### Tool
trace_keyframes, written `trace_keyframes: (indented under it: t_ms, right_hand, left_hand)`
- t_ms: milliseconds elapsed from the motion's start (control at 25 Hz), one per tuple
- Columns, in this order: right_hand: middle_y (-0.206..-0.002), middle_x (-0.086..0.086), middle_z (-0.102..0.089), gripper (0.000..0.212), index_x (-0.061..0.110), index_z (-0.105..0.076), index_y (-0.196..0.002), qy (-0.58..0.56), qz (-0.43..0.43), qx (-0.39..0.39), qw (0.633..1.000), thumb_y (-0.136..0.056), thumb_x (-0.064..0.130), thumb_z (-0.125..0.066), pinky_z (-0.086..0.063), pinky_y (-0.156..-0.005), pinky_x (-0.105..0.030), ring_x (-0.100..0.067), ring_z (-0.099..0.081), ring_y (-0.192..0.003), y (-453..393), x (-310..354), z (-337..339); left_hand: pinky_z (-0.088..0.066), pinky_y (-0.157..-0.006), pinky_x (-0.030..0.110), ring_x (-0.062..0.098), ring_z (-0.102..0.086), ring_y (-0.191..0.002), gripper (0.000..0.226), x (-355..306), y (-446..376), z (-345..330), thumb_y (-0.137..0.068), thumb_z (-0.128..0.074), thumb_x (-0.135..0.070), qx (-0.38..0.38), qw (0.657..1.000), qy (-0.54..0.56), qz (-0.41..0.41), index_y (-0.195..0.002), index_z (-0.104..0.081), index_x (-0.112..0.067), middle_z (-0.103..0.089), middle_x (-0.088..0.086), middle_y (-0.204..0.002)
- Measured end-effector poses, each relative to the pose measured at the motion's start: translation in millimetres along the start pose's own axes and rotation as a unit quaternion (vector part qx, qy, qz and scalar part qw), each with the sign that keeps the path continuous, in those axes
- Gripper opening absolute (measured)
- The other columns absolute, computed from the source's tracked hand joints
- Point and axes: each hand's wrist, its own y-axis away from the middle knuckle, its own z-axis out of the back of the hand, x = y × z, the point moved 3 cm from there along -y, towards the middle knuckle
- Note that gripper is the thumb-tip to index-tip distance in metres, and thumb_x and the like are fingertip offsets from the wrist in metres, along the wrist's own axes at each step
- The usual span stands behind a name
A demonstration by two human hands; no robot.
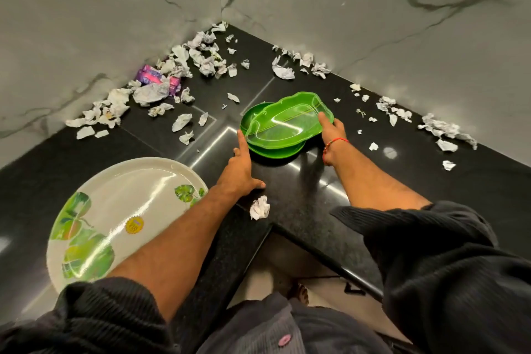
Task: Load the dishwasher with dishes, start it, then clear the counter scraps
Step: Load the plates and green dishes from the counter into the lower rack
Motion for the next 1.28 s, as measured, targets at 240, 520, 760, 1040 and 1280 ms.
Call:
trace_keyframes:
  t_ms: [240, 520, 760, 1040, 1280]
  right_hand:
    - [-0.082, -0.008, -0.051, 0.025, 0.017, -0.048, -0.065, 0.027, -0.013, -0.085, 0.996, -0.079, 0.003, -0.064, -0.026, -0.031, -0.015, -0.017, -0.041, -0.055, -11.3, -12.2, -20.5]
    - [-0.065, -0.010, -0.057, 0.020, 0.010, -0.054, -0.074, -0.211, -0.032, -0.116, 0.970, -0.089, -0.002, -0.051, -0.055, -0.047, -0.032, -0.022, -0.057, -0.056, 41.3, -6.7, 62.4]
    - [-0.070, -0.016, -0.065, 0.015, 0.003, -0.056, -0.081, -0.404, -0.014, -0.153, 0.902, -0.088, -0.008, -0.049, -0.061, -0.059, -0.050, -0.030, -0.063, -0.072, 129.9, -20.9, 148.1]
    - [-0.093, -0.012, -0.063, 0.039, 0.018, -0.056, -0.100, -0.362, 0.053, -0.207, 0.907, -0.085, -0.014, -0.037, -0.059, -0.066, -0.046, -0.028, -0.063, -0.084, 241.2, -68.8, 252.5]
    - [-0.092, -0.008, -0.065, 0.048, 0.021, -0.056, -0.103, -0.364, 0.066, -0.294, 0.881, -0.083, -0.017, -0.034, -0.056, -0.066, -0.041, -0.023, -0.063, -0.078, 337.4, -143.6, 352.5]
  left_hand:
    - [-0.045, -0.109, 0.052, 0.038, -0.051, -0.132, 0.155, 6.3, -0.9, -5.2, -0.067, -0.094, -0.028, 0.000, 1.000, -0.015, 0.020, -0.145, 0.040, -0.033, -0.032, 0.023, -0.159]
    - [-0.045, -0.109, 0.051, 0.038, -0.054, -0.131, 0.154, 10.3, 5.1, -3.0, -0.066, -0.094, -0.031, -0.002, 1.000, -0.019, -0.002, -0.148, 0.037, -0.033, -0.034, 0.024, -0.158]
    - [-0.037, -0.115, 0.051, 0.046, -0.040, -0.140, 0.139, 1.6, 12.0, 0.3, -0.075, -0.085, -0.008, -0.028, 0.999, 0.009, -0.023, -0.154, 0.028, -0.022, -0.021, 0.027, -0.162]
    - [-0.046, -0.108, 0.048, 0.029, -0.062, -0.119, 0.050, -115.7, 83.5, -51.7, -0.097, -0.050, -0.037, -0.054, 0.957, 0.213, -0.188, -0.145, -0.048, -0.021, -0.063, 0.004, -0.133]
    - [-0.062, -0.057, 0.035, 0.018, -0.067, -0.085, 0.030, -228.2, 179.0, -157.8, -0.106, -0.048, -0.017, 0.181, 0.910, 0.265, -0.264, -0.135, -0.056, -0.023, -0.064, 0.003, -0.110]
